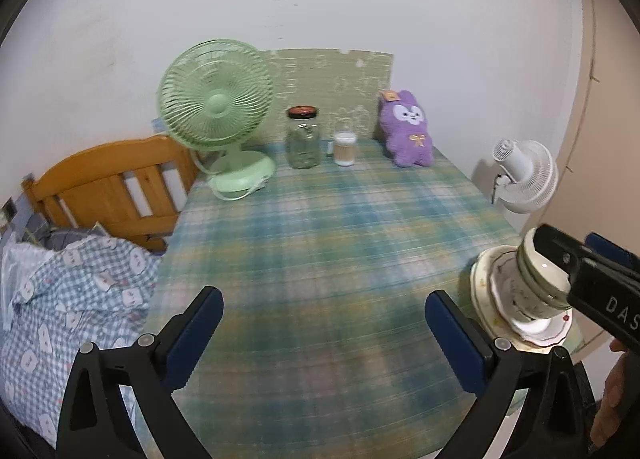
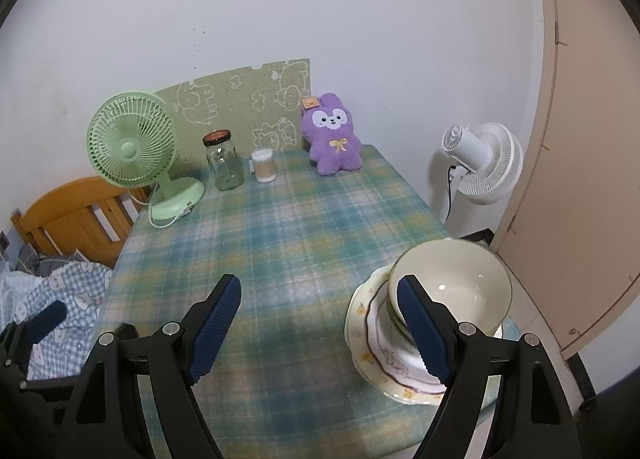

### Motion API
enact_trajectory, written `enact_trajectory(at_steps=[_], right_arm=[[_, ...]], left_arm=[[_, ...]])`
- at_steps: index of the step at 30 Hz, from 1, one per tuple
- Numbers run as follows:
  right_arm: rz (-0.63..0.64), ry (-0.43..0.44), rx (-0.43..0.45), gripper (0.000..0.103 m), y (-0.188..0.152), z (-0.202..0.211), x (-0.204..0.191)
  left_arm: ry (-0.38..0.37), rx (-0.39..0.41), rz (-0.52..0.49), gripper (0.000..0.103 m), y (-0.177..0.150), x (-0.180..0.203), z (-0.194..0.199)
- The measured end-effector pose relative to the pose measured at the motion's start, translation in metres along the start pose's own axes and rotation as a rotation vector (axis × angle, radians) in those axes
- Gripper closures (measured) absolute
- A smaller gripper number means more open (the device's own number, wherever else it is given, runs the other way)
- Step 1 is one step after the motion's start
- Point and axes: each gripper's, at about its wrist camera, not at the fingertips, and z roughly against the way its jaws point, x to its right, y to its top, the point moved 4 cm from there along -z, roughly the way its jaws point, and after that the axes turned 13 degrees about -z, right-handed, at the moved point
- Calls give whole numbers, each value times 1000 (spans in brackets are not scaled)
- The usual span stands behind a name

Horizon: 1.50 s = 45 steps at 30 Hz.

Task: Organize plates and bowls

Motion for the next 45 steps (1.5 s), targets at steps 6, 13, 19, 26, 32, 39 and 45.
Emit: enact_trajectory(at_steps=[6, 13, 19, 26, 32, 39, 45], right_arm=[[21, 47, 42, 16, -29, 6, 2], [49, 75, 66, 12, -65, 12, 6], [69, 89, 80, 11, -77, 16, 8], [60, 103, 96, 11, -73, 21, 9], [61, 113, 89, 11, -68, 19, 8], [74, 118, 76, 11, -62, 19, 1], [73, 117, 75, 11, -61, 18, 2]], left_arm=[[77, 80, 24, 0, -27, -13, 17], [78, 140, 43, 0, -60, -3, 25], [80, 161, 43, 0, -67, 2, 29], [81, 182, 34, 0, -62, 5, 35], [92, 183, 37, 0, -58, 4, 37], [96, 183, 49, 0, -53, 0, 40], [96, 179, 52, 0, -52, 0, 38]])
